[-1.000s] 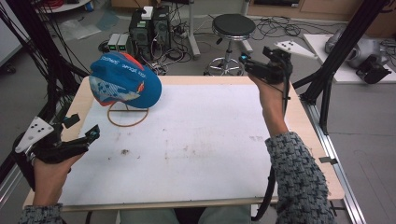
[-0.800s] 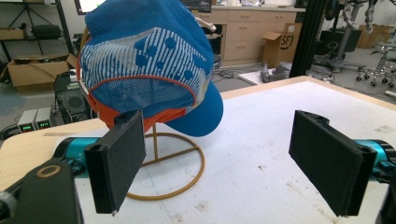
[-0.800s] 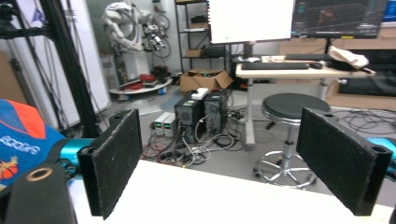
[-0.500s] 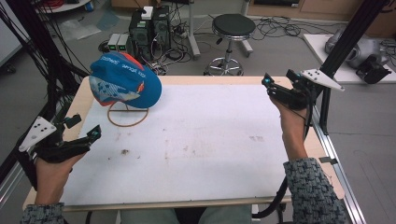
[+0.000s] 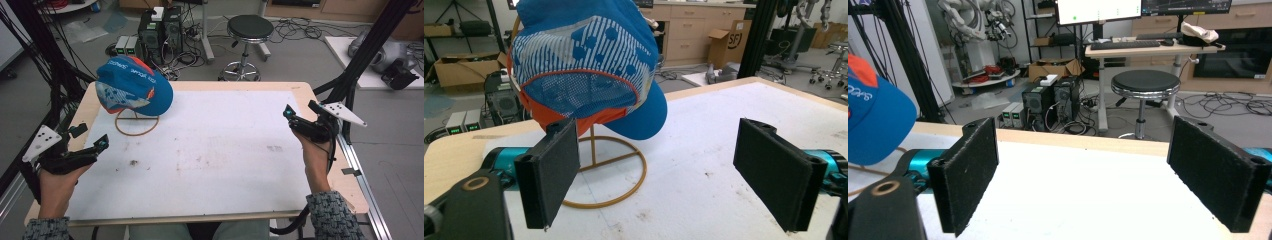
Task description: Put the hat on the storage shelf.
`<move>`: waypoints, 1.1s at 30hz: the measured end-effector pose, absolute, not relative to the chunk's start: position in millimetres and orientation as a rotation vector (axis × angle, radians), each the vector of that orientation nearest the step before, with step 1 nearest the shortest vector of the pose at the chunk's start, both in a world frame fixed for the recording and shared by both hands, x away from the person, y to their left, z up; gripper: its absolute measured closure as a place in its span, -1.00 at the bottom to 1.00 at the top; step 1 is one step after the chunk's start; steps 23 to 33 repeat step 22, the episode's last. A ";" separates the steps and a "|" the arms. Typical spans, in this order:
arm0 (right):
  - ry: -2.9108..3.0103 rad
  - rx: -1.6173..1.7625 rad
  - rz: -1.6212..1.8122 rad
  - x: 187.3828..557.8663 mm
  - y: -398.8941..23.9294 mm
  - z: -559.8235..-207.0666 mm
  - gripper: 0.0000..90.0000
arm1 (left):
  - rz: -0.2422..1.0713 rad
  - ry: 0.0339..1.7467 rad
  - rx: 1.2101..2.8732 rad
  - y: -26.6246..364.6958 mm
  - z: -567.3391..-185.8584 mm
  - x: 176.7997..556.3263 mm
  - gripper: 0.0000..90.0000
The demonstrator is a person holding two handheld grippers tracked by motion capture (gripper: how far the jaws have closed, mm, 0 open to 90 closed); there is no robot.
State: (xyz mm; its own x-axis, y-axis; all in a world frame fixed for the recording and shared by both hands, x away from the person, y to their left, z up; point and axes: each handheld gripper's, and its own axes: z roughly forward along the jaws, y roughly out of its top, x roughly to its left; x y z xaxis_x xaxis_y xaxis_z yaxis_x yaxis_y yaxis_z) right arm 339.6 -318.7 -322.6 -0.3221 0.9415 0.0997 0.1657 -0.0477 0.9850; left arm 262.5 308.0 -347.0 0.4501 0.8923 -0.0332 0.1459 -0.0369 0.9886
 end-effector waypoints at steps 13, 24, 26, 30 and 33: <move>1.566 1.241 1.412 322.8 -321.3 -378.7 -0.74 | 0.778 0.967 1.513 306.7 -350.5 263.4 -0.58; 1.571 1.245 1.411 318.7 -323.0 -389.9 -0.74 | 0.776 0.969 1.524 305.7 -353.7 265.1 -0.58; 1.571 1.245 1.411 318.7 -323.0 -389.9 -0.74 | 0.776 0.969 1.524 305.7 -353.7 265.1 -0.58; 1.571 1.245 1.411 318.7 -323.0 -389.9 -0.74 | 0.776 0.969 1.524 305.7 -353.7 265.1 -0.58; 1.571 1.245 1.411 318.7 -323.0 -389.9 -0.74 | 0.776 0.969 1.524 305.7 -353.7 265.1 -0.58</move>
